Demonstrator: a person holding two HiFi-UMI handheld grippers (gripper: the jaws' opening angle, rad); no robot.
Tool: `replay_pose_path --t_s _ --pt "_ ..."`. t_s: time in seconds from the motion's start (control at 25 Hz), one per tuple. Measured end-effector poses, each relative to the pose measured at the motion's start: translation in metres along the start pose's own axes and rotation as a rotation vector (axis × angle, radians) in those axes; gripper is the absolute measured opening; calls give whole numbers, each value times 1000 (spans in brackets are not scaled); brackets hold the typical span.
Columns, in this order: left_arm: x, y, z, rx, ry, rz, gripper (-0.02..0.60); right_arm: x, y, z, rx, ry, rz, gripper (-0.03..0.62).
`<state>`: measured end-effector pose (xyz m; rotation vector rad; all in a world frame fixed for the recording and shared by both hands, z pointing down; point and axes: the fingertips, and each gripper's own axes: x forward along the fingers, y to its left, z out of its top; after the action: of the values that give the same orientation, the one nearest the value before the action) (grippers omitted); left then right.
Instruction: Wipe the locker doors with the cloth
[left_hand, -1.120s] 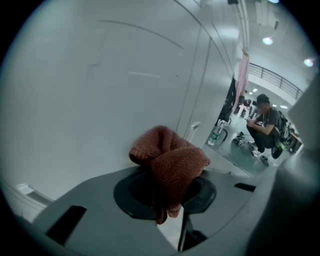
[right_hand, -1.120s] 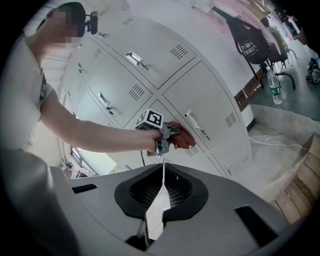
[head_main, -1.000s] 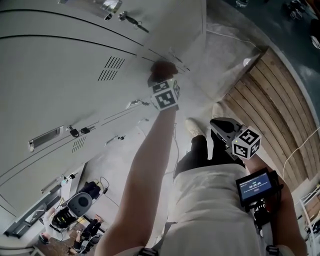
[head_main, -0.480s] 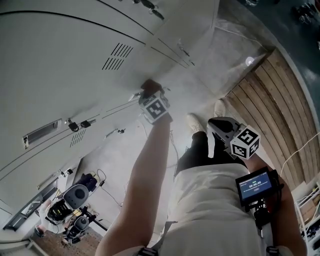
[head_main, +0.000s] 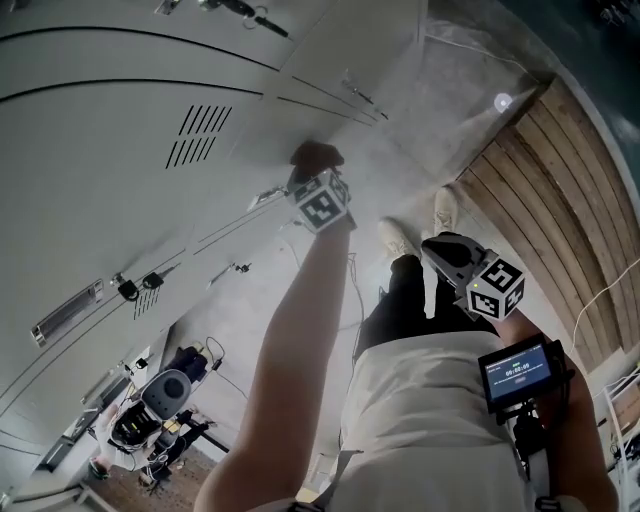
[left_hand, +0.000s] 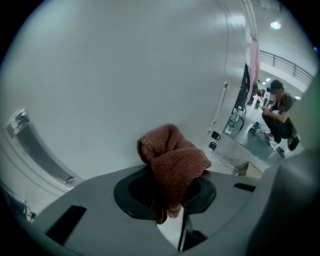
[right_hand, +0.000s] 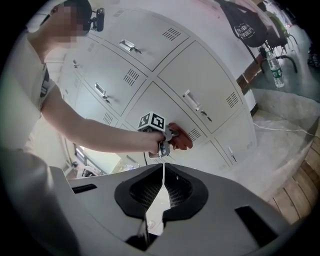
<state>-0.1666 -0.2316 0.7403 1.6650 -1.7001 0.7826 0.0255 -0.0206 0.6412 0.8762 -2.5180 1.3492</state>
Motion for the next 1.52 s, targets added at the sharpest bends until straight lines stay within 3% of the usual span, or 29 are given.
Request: replay_pose_path --t_s 0.16,0.2,0.4,0.52,0.72,0.8,0.92,1.0,1.12,1.24,1.36,1.52 --pt "21 -47 16 225 20 -34 75 -8 -16 -11 44 -5 -28 20" --pt "25 -54 18 248 21 -36 75 -10 -21 -15 53 -4 -35 20" --pt "38 -52 8 180 20 -18 75 -6 -38 -26 62 5 -46 20" --pt "36 -28 -9 147 38 20 75 0 -35 -30 74 5 -36 20" --pt "24 19 -42 20 17 52 75 12 -24 -32 58 26 -5 20" --pt "21 31 -56 70 12 40 75 16 -20 -32 51 29 1 20" --pt "19 38 -88 261 70 -7 74 22 -18 -33 48 32 5 20" --pt "17 52 -112 332 125 0 74 26 -17 -37 49 39 10 20" --pt "8 91 -129 242 142 99 74 27 -15 -45 57 51 12 20" --pt "-6 127 -116 106 69 192 74 28 -12 -54 65 63 14 20" --pt "-15 139 -104 146 50 222 74 28 -12 -58 71 73 19 20" --pt "-1 131 -111 188 84 170 75 29 -17 -57 80 66 10 20"
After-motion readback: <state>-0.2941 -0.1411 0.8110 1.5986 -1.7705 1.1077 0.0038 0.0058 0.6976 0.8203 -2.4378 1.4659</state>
